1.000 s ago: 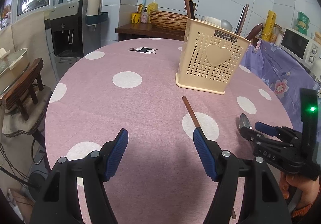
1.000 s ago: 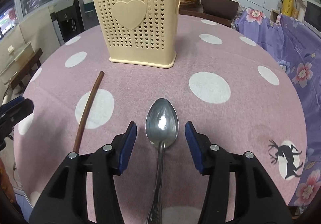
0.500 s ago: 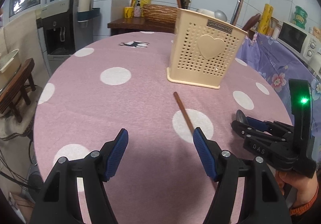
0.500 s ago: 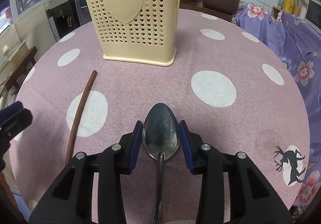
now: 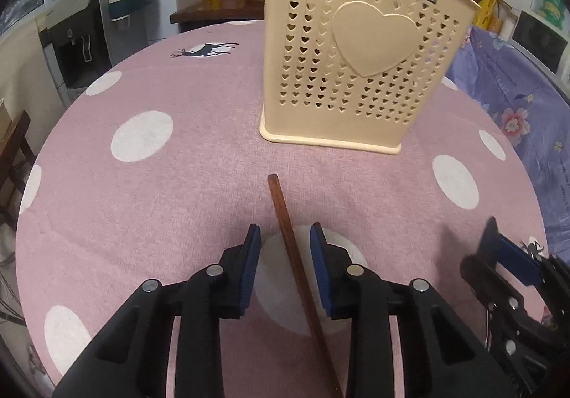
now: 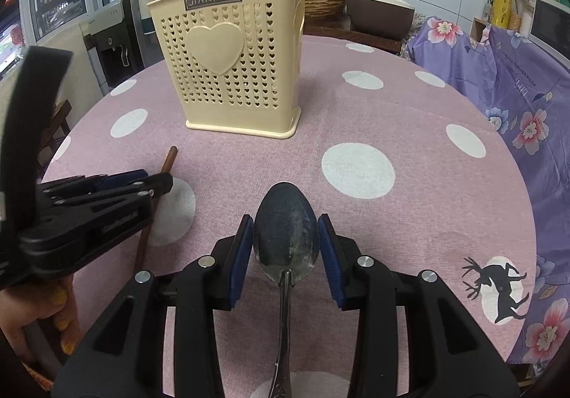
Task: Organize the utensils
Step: 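Grasp the wooden chopstick with the left tool while the right tool lifts the spoon, then carry the chopstick and metal spoon over the holder with both tools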
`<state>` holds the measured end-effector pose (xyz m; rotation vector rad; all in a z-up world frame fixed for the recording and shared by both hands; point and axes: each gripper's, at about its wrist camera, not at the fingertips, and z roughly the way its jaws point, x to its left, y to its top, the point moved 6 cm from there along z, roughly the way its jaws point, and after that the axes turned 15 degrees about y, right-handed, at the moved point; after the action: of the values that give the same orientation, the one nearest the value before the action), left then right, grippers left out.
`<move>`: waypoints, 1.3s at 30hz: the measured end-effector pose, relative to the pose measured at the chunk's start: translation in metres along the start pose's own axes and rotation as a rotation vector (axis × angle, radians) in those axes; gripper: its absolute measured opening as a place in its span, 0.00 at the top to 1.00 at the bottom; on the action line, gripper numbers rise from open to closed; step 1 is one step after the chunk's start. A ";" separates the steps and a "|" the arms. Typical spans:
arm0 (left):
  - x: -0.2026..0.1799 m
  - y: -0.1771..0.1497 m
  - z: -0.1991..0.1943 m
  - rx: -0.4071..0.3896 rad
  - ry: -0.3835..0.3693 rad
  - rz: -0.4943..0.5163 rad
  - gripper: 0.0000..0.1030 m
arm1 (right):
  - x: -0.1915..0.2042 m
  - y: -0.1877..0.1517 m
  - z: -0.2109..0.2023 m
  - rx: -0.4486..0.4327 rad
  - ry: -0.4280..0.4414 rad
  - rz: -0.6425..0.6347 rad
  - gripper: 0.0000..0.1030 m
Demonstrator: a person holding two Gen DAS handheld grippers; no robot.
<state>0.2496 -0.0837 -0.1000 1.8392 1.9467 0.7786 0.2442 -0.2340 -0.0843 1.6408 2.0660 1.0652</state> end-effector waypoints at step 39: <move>0.067 0.051 -0.148 -0.356 -0.144 -0.153 0.92 | 0.027 0.037 -0.082 -0.175 0.186 0.014 0.63</move>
<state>0.1948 -0.0392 0.0554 1.4766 1.7066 0.8541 0.2105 -0.2364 0.0035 1.5229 2.0077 1.4086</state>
